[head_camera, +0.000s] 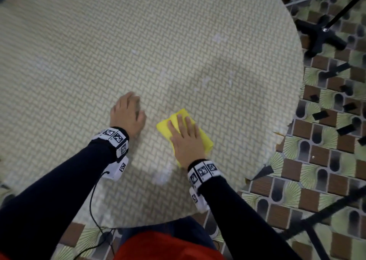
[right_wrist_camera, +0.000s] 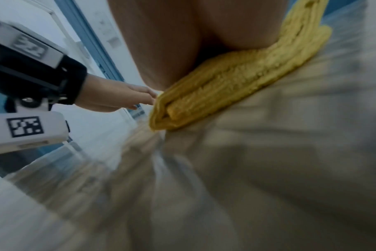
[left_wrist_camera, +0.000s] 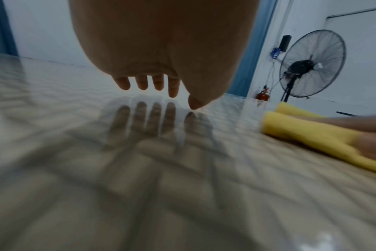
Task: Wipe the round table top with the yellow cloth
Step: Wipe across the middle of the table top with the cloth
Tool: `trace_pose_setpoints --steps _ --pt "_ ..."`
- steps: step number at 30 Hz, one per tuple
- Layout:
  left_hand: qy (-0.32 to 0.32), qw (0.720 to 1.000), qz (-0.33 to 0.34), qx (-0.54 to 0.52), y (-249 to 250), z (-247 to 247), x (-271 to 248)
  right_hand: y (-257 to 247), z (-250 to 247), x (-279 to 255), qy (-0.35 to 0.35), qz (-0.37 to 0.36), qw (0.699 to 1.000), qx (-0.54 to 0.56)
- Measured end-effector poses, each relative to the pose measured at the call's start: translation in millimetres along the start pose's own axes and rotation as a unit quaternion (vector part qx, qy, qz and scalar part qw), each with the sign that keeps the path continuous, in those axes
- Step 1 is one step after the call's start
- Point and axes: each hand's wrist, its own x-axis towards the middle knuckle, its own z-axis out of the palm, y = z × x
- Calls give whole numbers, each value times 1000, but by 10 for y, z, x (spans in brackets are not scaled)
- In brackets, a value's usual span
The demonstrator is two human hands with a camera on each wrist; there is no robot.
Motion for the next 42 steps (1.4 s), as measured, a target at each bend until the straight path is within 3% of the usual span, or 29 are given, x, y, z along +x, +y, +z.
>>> trace_pose_setpoints --steps 2,6,8,10,13,17,19,22,24,26,28,31,35,37,39,42 --pt "-2 1000 -25 4 -140 -40 -22 154 25 -161 -13 13 1000 -19" --pt "-16 999 -28 1 -381 -116 -34 734 -285 12 39 222 974 32" --pt "-14 1000 -16 -12 -459 -129 -18 827 -449 329 59 277 957 61" --pt "-13 999 -21 -21 -527 -159 -1 672 -502 687 55 268 960 57" --pt "-17 999 -35 -27 -648 -235 79 161 -350 982 23 163 986 32" --pt "-7 999 -42 -28 -833 -372 176 -421 72 575 0 -2 1000 -7" --pt "-4 999 -45 -24 -926 -421 210 -374 146 292 2 -29 999 -25" --pt "-2 999 -44 -27 -1043 -467 253 7 -15 283 9 75 997 -29" --pt "-4 999 -43 -29 -1117 -493 263 191 -197 547 45 190 981 3" --pt "-3 999 -41 -29 -1176 -516 277 218 -375 949 82 259 962 34" --pt "-5 999 -39 -24 -1228 -538 279 86 -441 1351 72 263 961 46" --pt "-7 999 -39 -21 -1306 -551 300 -303 -305 1579 43 167 985 29" --pt "-15 999 -35 -23 -1388 -532 363 -674 -16 997 19 49 999 -2" --pt "-13 999 -34 -29 -1423 -517 390 -532 -4 716 -3 73 997 9" --pt "-6 998 -38 -40 -1436 -496 410 -278 -87 618 3 149 989 2" --pt "-3 999 -36 -40 -1456 -491 420 13 -254 865 41 250 967 5"
